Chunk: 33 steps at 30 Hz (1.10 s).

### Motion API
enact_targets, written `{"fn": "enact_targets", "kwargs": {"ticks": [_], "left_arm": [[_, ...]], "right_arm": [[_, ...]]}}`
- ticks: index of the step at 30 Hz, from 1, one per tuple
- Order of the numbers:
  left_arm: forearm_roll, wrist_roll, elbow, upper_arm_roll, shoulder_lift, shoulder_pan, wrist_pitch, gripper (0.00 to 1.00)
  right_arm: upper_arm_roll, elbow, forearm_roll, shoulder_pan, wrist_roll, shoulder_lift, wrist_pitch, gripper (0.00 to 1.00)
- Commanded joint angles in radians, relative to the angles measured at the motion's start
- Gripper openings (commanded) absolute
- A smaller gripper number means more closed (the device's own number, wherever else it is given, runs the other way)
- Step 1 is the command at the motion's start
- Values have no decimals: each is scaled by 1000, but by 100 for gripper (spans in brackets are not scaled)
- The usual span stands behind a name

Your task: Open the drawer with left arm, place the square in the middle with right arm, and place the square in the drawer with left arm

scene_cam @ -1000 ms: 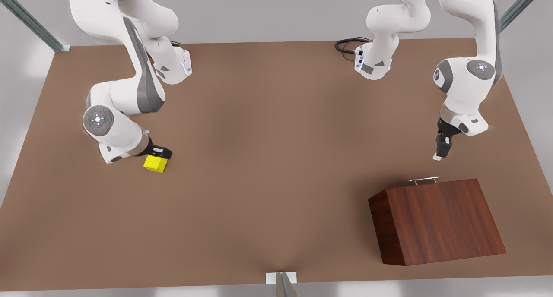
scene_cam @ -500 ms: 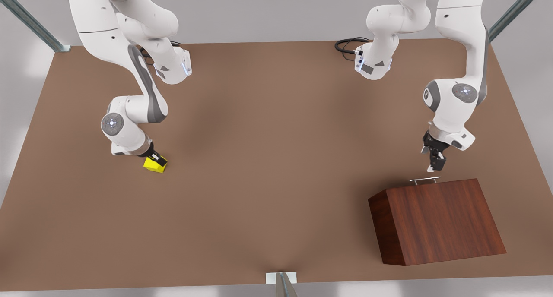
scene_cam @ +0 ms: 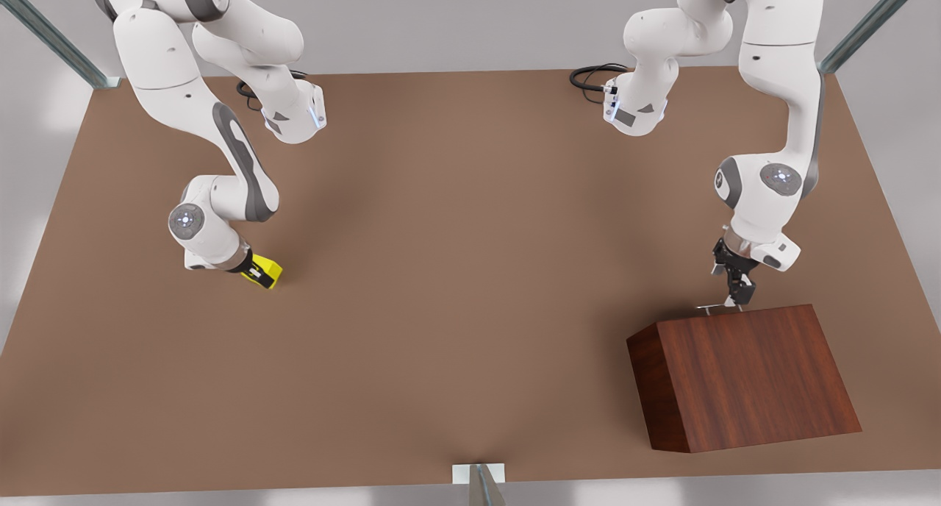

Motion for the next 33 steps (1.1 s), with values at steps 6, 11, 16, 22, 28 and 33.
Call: {"fn": "enact_targets", "kwargs": {"ticks": [6,11,16,22,28,33], "left_arm": [[-5,-62,14,-1,14,0,0,100],[-3,-73,20,-1,31,0,0,100],[-3,-75,21,-1,40,0,0,100],[-3,-88,20,-2,29,0,-44,100],[-3,-105,20,-4,-18,-2,-126,100],[-3,-107,17,-6,-15,-3,-144,100]], "right_arm": [[0,0,0,-2,-73,22,8,100],[0,-17,0,-2,-83,41,58,100],[2,-14,0,-2,-84,45,49,80],[2,-8,2,-9,-144,50,43,75],[2,-6,0,-12,-142,47,40,72],[6,15,5,-12,-141,1,-48,72]]}}
